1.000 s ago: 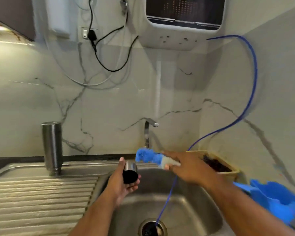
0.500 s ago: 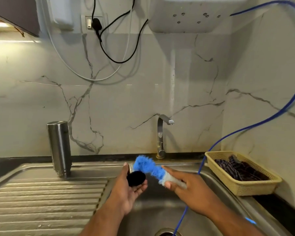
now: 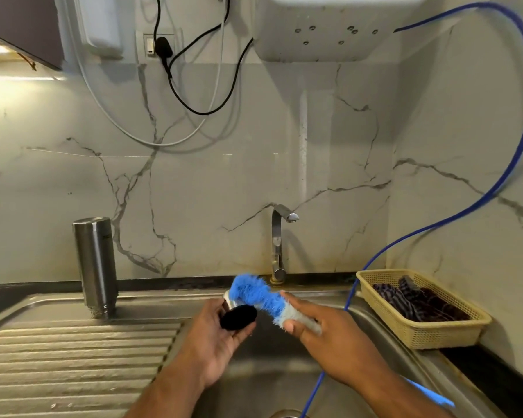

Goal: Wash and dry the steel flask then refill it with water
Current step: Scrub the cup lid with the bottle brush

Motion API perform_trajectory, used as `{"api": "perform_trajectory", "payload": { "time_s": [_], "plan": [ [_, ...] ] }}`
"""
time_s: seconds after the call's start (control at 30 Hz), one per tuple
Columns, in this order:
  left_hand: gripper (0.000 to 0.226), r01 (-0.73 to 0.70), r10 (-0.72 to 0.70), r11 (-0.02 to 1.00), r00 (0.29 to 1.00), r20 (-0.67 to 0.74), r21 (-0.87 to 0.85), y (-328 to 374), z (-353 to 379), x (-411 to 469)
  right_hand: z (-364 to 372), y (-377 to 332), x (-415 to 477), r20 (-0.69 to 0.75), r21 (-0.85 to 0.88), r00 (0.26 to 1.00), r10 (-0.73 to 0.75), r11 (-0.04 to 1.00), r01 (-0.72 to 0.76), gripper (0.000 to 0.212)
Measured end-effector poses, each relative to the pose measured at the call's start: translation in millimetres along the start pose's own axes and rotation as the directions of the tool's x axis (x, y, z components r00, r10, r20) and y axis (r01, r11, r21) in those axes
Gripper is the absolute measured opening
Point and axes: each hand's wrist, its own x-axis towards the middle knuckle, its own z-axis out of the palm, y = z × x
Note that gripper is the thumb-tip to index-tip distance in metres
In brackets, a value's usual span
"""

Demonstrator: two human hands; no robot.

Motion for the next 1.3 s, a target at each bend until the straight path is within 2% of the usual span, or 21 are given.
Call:
{"api": "perform_trajectory", "payload": {
  "time_s": [0.07,0.27,0.43,0.53,0.67,0.73,0.83,1.0,1.07,1.13,1.23,1.3],
  "plan": [
    [0.035,0.017,-0.017,1.0,1.0,0.022,-0.006,0,-1,0,-3,0,0,-0.051,-0.025,0.999,0.009,1.0,-0.01,0.052],
    [0.04,-0.057,0.056,0.998,0.998,0.041,0.01,0,3,-2,-3,-8,-4,-0.037,0.035,0.999,-0.005,0.999,0.007,0.051],
    [0.049,-0.127,0.112,0.983,0.987,0.115,0.131,-2,5,-2,-2,-11,-6,-0.039,0.043,0.999,-0.021,0.999,0.023,0.048],
    [0.051,-0.058,0.056,0.998,0.991,0.119,0.018,0,3,0,-3,-8,-5,-0.057,0.048,0.998,-0.002,0.999,0.005,0.049],
    [0.041,0.023,-0.009,0.995,0.99,0.141,-0.096,4,1,3,-1,-6,-5,-0.051,0.044,0.999,0.002,0.999,0.001,0.048],
    [0.038,0.007,0.001,0.998,0.989,0.148,-0.055,4,2,3,-2,-6,-4,-0.095,0.037,0.995,0.037,0.999,-0.033,0.048],
    [0.04,-0.067,0.048,0.992,0.984,0.172,0.103,3,1,1,-5,-8,-6,-0.064,0.075,0.998,0.007,0.997,-0.002,0.047],
    [0.052,-0.111,0.093,0.987,0.986,0.141,0.12,3,1,-2,-2,-10,-7,-0.018,0.084,1.0,0.0,0.996,0.002,0.048],
    [0.052,-0.126,0.103,0.975,0.986,0.13,0.184,2,3,0,1,-10,-7,0.01,0.096,1.0,-0.007,0.995,0.006,0.049],
    [0.053,-0.118,0.098,0.968,0.99,0.102,0.221,0,4,0,1,-7,-5,-0.023,0.058,1.0,0.021,0.998,-0.019,0.05],
    [0.036,-0.037,0.023,0.995,0.988,0.154,0.088,4,2,1,-3,-5,-6,-0.049,0.047,0.999,0.023,0.999,-0.021,0.049],
    [0.03,-0.066,0.033,0.984,0.98,0.194,0.165,4,-4,4,-5,-6,-7,-0.035,0.046,0.999,0.001,0.999,0.001,0.048]
  ]
}}
